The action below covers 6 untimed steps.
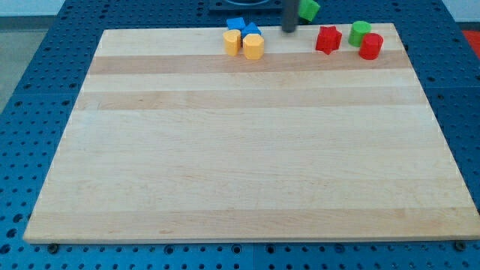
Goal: Separate the blue triangle from yellow hexagon
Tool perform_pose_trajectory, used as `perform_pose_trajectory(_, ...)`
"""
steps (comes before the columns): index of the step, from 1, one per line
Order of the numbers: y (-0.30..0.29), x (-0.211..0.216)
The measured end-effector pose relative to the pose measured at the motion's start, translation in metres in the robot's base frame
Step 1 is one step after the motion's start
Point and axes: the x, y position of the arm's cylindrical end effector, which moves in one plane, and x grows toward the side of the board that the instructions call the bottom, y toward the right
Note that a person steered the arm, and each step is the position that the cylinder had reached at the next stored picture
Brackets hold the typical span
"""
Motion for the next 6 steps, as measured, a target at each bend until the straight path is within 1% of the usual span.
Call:
perform_pose_trajectory(1, -0.05, 0.022)
perform_pose_trajectory(2, -0.078, 0.047)
perform_pose_trajectory(4, -0.121, 0.103)
perform_pose_trajectory(5, -0.131, 0.12)
perform_pose_trajectory(6, -0.134, 0.127)
